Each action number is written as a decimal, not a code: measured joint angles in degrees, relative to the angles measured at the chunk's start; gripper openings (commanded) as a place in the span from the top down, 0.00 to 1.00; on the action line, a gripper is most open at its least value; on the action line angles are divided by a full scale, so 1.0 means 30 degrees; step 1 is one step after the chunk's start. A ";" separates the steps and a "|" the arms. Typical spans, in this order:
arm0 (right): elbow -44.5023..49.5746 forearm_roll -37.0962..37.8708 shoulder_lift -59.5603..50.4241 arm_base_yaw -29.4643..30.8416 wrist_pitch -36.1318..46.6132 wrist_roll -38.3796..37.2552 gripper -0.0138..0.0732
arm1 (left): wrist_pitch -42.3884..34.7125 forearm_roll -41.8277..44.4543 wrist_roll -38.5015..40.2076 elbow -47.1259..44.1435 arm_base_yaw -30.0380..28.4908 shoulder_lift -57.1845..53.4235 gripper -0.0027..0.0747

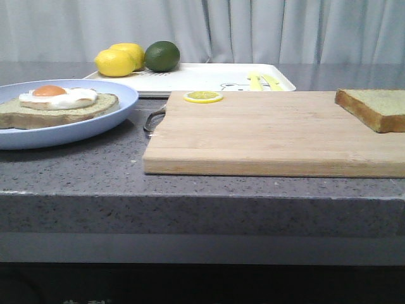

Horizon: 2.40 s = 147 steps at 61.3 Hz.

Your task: Place bread and move sandwich to tray

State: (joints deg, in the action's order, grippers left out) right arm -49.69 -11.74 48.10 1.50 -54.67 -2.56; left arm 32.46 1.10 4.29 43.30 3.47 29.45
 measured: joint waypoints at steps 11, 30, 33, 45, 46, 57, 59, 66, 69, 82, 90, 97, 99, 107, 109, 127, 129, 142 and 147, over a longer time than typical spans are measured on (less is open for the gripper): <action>-0.1886 0.0441 0.3455 0.0141 -0.1782 0.0000 0.14 | 0.0000 0.0000 0.0000 0.0000 0.0000 0.0000 0.33; -0.3349 -0.0552 0.7328 0.5130 -0.2546 0.0854 0.14 | 0.0000 0.0000 0.0000 0.0000 0.0038 0.0000 0.33; -0.3349 -0.1347 0.7903 0.6315 -0.2638 0.1622 0.14 | 0.0000 0.0000 0.0000 0.0000 0.0120 0.0000 0.33; -0.3382 -0.6921 0.9620 1.0580 -0.3213 0.5765 0.14 | 0.0000 0.0000 0.0000 0.0000 0.0595 0.0000 0.33; -0.3378 -0.7416 0.9741 1.0918 -0.3263 0.6108 0.14 | 0.0000 0.0014 0.0000 0.0000 0.0607 0.0000 0.33; -0.3423 -1.1769 1.1362 1.2109 -0.3885 0.9486 0.14 | 0.0000 0.0014 0.0000 0.0000 0.0644 0.0000 0.33; -0.3469 -1.2105 1.1697 1.2109 -0.3921 0.9894 0.14 | 0.0000 0.0014 0.0000 0.0000 0.0644 0.0000 0.33; -0.3465 -1.2780 1.2876 1.2109 -0.4038 1.0871 0.14 | 0.0000 0.0014 0.0000 0.0000 0.0682 0.0000 0.33; -0.3465 -1.3073 1.3376 1.2109 -0.4078 1.1108 0.14 | 0.0000 0.0014 0.0000 0.0000 0.0682 0.0000 0.33; -0.3465 -1.4506 1.5162 1.2070 -0.4389 1.2106 0.14 | 0.0000 0.0014 0.0000 0.0000 0.0682 0.0000 0.33; -0.3465 -1.4917 1.5819 1.2030 -0.4389 1.2408 0.14 | 0.0000 0.0014 0.0000 0.0000 0.0682 0.0000 0.33; -0.3512 -1.5317 1.6303 1.1623 -0.4389 1.2714 0.14 | 0.0000 0.0014 0.0000 0.0000 0.0682 0.0000 0.33; -0.3561 -1.5405 1.6366 1.1417 -0.4389 1.2748 0.14 | 0.0000 0.0014 0.0000 0.0000 0.0682 0.0000 0.33; -0.3822 -1.5809 1.6770 1.0819 -0.4603 1.2876 0.14 | 0.0000 0.0044 0.0000 0.0000 0.0682 0.0000 0.33; -0.3910 -1.5853 1.6909 1.0739 -0.4648 1.2925 0.14 | 0.0000 0.0044 0.0000 0.0000 0.0682 0.0000 0.33; -0.4127 -1.6414 1.7453 1.0708 -0.4974 1.2932 0.21 | 0.0000 0.0044 0.0000 0.0000 0.0682 0.0000 0.33; -0.4127 -1.6377 1.7493 1.0708 -0.4974 1.2932 0.26 | 0.0000 0.0057 0.0000 0.0000 0.0682 0.0000 0.33; -0.4127 -1.5782 1.7740 1.0708 -0.4489 1.2964 0.57 | 0.0000 0.0087 0.0000 0.0000 0.0682 0.0000 0.33; -0.4127 -1.5782 1.7779 1.0708 -0.4489 1.2921 0.64 | 0.0000 0.0087 0.0000 0.0000 0.0682 0.0000 0.33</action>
State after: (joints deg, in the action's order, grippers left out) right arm -62.07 -59.08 101.43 33.62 -68.14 36.20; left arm 32.46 1.36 4.29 43.30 5.52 29.45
